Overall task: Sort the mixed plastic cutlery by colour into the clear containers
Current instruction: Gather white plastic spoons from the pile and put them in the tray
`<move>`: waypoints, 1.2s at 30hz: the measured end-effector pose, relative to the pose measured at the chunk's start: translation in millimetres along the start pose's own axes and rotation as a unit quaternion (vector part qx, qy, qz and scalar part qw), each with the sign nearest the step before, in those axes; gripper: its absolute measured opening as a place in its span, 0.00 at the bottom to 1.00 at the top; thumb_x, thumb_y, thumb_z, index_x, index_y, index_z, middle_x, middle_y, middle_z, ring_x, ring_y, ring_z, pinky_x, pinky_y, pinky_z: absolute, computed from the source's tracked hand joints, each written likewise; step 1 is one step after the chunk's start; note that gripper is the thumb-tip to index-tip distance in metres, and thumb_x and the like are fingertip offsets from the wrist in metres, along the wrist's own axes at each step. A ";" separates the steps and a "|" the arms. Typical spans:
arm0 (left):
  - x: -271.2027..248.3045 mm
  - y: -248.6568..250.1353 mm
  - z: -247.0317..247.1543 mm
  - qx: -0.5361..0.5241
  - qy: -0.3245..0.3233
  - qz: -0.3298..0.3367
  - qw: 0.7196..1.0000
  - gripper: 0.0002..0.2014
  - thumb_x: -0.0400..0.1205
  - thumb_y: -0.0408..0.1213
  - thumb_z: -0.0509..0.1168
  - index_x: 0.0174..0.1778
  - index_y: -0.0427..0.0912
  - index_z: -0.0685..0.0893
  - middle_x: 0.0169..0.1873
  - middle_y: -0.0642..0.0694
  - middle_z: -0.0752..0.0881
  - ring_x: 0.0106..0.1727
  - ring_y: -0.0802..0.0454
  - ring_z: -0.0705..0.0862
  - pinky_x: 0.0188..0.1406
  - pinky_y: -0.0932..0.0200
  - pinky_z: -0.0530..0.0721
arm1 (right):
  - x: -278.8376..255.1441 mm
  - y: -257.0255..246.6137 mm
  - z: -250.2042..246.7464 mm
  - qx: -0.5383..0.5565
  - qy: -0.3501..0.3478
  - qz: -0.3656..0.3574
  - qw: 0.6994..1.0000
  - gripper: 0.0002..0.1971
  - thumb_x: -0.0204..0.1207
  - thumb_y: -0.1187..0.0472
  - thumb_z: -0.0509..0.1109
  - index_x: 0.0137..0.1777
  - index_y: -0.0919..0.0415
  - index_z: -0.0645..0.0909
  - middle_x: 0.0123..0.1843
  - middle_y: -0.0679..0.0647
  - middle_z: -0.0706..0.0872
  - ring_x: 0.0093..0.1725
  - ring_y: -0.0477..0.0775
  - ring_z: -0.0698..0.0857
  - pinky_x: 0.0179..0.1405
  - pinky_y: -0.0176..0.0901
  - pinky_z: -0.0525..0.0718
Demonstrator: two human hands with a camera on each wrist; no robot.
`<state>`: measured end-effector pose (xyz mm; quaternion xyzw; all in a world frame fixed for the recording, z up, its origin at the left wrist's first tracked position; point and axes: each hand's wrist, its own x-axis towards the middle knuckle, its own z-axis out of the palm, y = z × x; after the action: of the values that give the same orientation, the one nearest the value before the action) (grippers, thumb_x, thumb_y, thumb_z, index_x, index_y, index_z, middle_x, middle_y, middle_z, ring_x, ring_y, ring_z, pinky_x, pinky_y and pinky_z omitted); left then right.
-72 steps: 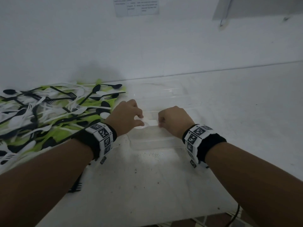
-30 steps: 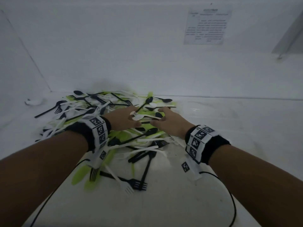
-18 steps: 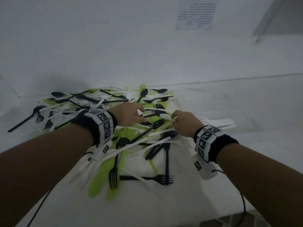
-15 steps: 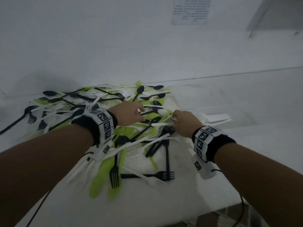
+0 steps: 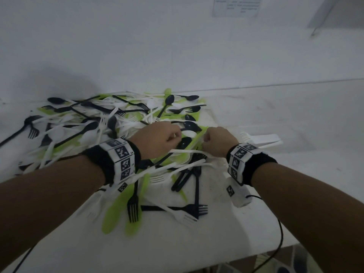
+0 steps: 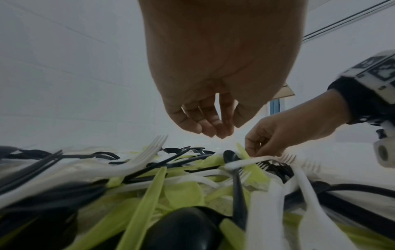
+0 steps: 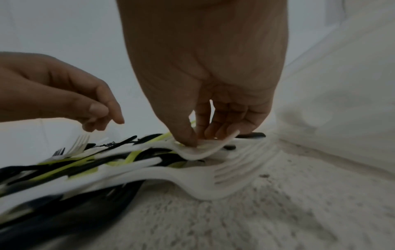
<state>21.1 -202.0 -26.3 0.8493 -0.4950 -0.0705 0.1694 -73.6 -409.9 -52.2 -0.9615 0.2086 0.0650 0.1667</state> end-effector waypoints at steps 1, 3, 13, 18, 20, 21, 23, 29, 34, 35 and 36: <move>1.3 2.1 1.9 0.005 -0.025 0.015 1.000 0.11 0.88 0.51 0.64 0.57 0.52 0.87 0.46 0.54 0.83 0.48 0.56 0.80 0.53 0.51 0.82 | 0.0 -0.3 -1.5 0.018 0.005 -0.008 1.000 0.10 0.79 0.56 0.69 0.55 0.60 0.79 0.53 0.56 0.83 0.53 0.60 0.82 0.48 0.46 0.77; 2.8 5.7 8.3 0.049 -0.098 0.055 0.993 0.14 0.86 0.57 0.65 0.60 0.55 0.89 0.49 0.53 0.82 0.53 0.53 0.79 0.55 0.51 0.80 | 0.6 -1.1 -4.5 0.052 0.012 -0.019 0.998 0.08 0.82 0.57 0.66 0.56 0.59 0.75 0.53 0.56 0.82 0.52 0.60 0.80 0.48 0.47 0.75; -1.7 -13.7 18.4 0.202 -0.069 0.017 0.977 0.33 0.85 0.64 0.40 0.47 0.50 0.89 0.43 0.51 0.79 0.49 0.49 0.75 0.56 0.43 0.80 | 3.8 3.3 -11.1 0.171 0.047 0.020 0.984 0.13 0.86 0.60 0.56 0.67 0.64 0.69 0.55 0.59 0.79 0.54 0.64 0.79 0.55 0.52 0.78; 0.1 -1.3 21.3 0.228 -0.044 0.093 0.968 0.22 0.88 0.40 0.60 0.79 0.56 0.76 0.63 0.47 0.77 0.60 0.45 0.74 0.61 0.46 0.79 | 5.7 2.6 -11.8 0.291 0.117 0.038 0.949 0.10 0.86 0.63 0.56 0.65 0.62 0.66 0.54 0.61 0.82 0.52 0.65 0.82 0.51 0.54 0.79; 1.9 8.8 25.9 0.274 -0.092 0.105 0.952 0.25 0.88 0.35 0.60 0.82 0.58 0.74 0.67 0.47 0.76 0.63 0.45 0.73 0.62 0.49 0.77 | 6.9 2.2 -12.7 0.315 0.116 0.032 0.942 0.10 0.85 0.62 0.56 0.64 0.60 0.66 0.52 0.61 0.84 0.52 0.66 0.84 0.51 0.56 0.81; 2.7 11.9 28.5 0.283 -0.095 0.105 0.949 0.26 0.87 0.32 0.60 0.81 0.57 0.75 0.67 0.46 0.76 0.64 0.44 0.72 0.61 0.49 0.76 | 6.6 1.3 -13.3 0.320 0.111 0.029 0.941 0.10 0.84 0.62 0.56 0.63 0.59 0.66 0.51 0.60 0.84 0.52 0.66 0.84 0.52 0.58 0.83; 6.0 14.0 31.1 0.280 -0.078 0.089 0.953 0.25 0.86 0.28 0.60 0.78 0.52 0.78 0.65 0.45 0.77 0.63 0.44 0.73 0.60 0.49 0.77 | 6.5 -0.3 -13.5 0.326 0.099 0.025 0.940 0.10 0.84 0.61 0.57 0.63 0.58 0.67 0.50 0.59 0.83 0.52 0.68 0.85 0.54 0.63 0.85; 23.1 16.0 25.4 0.318 -0.111 0.076 0.938 0.20 0.89 0.47 0.61 0.78 0.55 0.76 0.64 0.46 0.77 0.64 0.43 0.74 0.61 0.46 0.79 | 5.8 2.5 -9.3 0.314 0.053 0.012 0.948 0.11 0.86 0.60 0.58 0.66 0.60 0.69 0.48 0.53 0.80 0.54 0.62 0.82 0.53 0.53 0.80; 23.3 8.4 18.2 0.178 -0.118 -0.006 0.977 0.19 0.86 0.51 0.67 0.72 0.50 0.80 0.59 0.47 0.81 0.61 0.45 0.80 0.58 0.49 0.80 | 2.3 2.8 2.9 0.232 -0.010 -0.027 0.972 0.13 0.87 0.51 0.63 0.63 0.57 0.72 0.55 0.56 0.83 0.53 0.59 0.83 0.49 0.49 0.78; 20.7 4.8 16.1 0.113 -0.091 -0.024 0.989 0.15 0.85 0.48 0.69 0.65 0.48 0.83 0.55 0.48 0.83 0.57 0.46 0.83 0.55 0.50 0.82 | 1.9 2.3 5.0 0.215 -0.013 -0.033 0.976 0.13 0.86 0.50 0.63 0.63 0.56 0.72 0.54 0.55 0.83 0.52 0.58 0.82 0.48 0.49 0.77; 18.4 1.6 14.0 0.066 -0.067 -0.040 0.995 0.12 0.85 0.45 0.71 0.61 0.46 0.85 0.52 0.48 0.84 0.54 0.47 0.84 0.52 0.51 0.83 | 2.4 1.8 6.5 0.203 -0.016 -0.037 0.978 0.12 0.86 0.49 0.63 0.62 0.56 0.72 0.54 0.54 0.82 0.53 0.57 0.81 0.48 0.48 0.76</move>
<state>24.9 -221.7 -38.0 0.8710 -0.4746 -0.1013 0.0768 -72.6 -410.1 -59.3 -0.9134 0.1793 0.0306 0.3641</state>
